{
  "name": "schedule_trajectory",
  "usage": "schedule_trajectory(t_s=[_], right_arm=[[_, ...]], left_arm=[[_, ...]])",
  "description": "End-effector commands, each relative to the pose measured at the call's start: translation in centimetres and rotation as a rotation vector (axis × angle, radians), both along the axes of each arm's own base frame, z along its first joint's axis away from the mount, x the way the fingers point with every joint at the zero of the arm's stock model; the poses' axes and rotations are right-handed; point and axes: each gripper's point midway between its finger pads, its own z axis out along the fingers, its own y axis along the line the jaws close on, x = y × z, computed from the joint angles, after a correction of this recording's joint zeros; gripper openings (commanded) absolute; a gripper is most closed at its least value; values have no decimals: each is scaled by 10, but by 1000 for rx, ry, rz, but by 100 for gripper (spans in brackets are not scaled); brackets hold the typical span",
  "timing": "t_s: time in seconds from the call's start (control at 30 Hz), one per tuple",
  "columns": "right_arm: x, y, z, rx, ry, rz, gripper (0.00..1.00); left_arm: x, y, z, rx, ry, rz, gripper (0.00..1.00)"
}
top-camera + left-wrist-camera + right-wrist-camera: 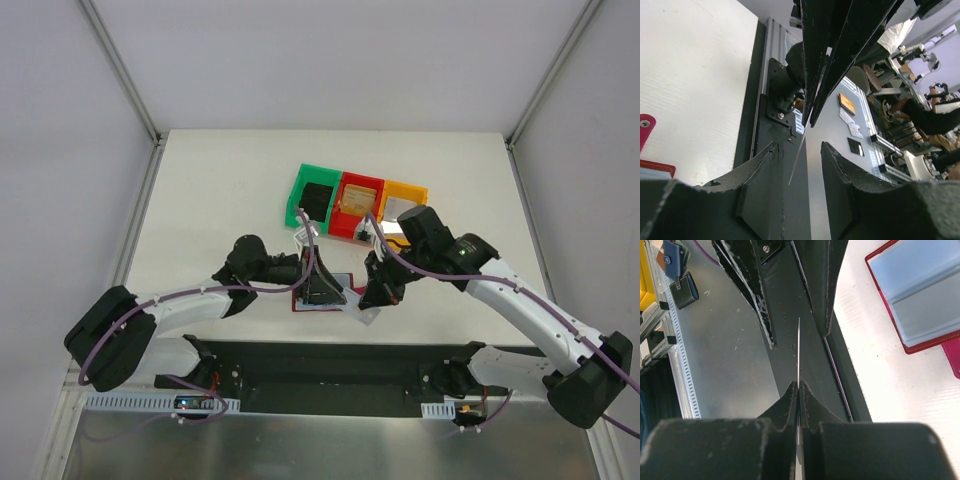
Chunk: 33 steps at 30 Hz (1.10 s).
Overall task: Take the credit cards out of the card holder
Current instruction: Remove the credit card from the card holder.
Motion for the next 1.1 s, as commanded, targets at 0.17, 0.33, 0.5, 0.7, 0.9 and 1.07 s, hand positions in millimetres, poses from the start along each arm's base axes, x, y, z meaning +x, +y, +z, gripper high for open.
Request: schedule_trajectory(t_s=[0.17,0.33,0.5,0.7,0.9,1.07], right_arm=[[2,3,15,23,-37,22,0],[4,2,17,23,-56,6,21],[6,-2,18,20,-80,-14,25],[7,-5,25,75,-64,-32,19],[7,-1,33,147,-38,-42,18],[6,1,34,165,-25,-36,18]], left_arm=[[-15,-7,18,-56,-74,-109,10],[-13,-6,17,-57,-81,-83,0],[-13,-5,18,-65,-99,-62,0],[-11,-2,17,-82,-129,-28,0],[-13,-1,19,-102,-131,-24,0],[-12,-1,22,-112,-135,-23,0]])
